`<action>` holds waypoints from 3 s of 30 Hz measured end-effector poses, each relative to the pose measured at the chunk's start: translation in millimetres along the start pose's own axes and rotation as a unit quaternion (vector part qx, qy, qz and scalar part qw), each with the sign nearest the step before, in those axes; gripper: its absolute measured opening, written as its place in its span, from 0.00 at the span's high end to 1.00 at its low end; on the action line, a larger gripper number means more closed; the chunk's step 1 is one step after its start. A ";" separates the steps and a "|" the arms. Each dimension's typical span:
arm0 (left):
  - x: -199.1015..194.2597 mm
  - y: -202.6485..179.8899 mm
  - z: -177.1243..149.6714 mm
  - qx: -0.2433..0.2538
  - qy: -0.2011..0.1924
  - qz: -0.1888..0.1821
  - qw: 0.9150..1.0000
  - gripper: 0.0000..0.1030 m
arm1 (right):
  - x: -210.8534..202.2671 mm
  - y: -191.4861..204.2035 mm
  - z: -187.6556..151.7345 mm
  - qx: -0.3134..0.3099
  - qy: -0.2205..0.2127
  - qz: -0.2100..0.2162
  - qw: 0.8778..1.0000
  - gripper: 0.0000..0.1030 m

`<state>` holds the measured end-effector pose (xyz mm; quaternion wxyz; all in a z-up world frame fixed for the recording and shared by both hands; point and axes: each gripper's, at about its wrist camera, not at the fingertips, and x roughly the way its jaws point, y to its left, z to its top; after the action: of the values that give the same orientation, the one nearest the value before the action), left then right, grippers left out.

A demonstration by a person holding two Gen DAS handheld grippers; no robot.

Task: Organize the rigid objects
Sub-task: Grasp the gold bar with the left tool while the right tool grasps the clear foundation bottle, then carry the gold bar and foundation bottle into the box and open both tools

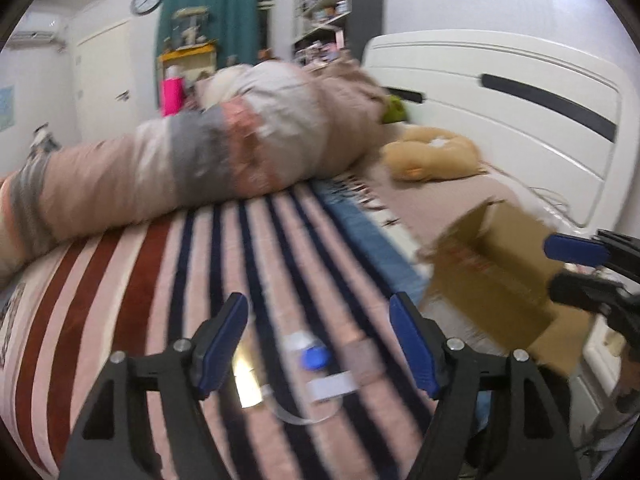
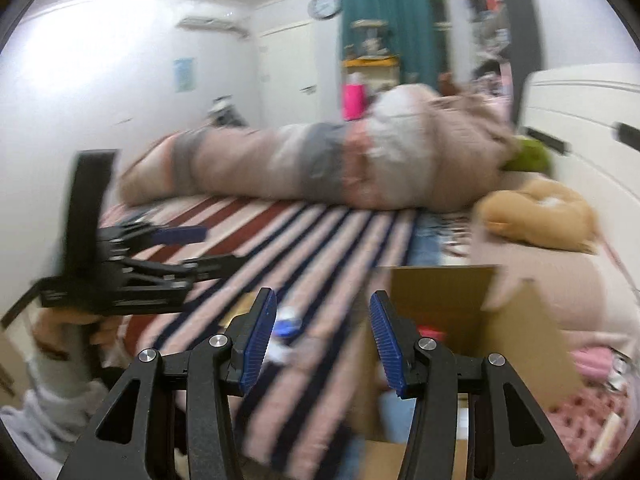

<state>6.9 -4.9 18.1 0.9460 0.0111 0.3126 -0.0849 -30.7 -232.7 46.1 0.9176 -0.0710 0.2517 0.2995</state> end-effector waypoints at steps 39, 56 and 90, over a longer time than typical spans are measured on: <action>117.4 94.7 -114.7 -0.049 0.156 0.009 0.986 0.85 | 184.4 21.9 -97.4 0.045 0.181 -0.097 0.978 0.75; 55.1 66.8 -68.9 -0.038 0.070 0.020 0.997 0.85 | 153.9 43.3 -72.4 0.014 0.133 -0.058 0.989 0.78; 74.5 -214.0 71.7 0.137 0.065 -0.115 0.982 0.85 | 10.2 -140.2 -63.1 0.055 0.040 -0.140 0.988 0.77</action>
<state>72.1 -232.5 38.4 0.8969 0.1105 0.3584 -0.2342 32.0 -358.8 -16.4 0.9422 -0.0671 0.2916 0.1510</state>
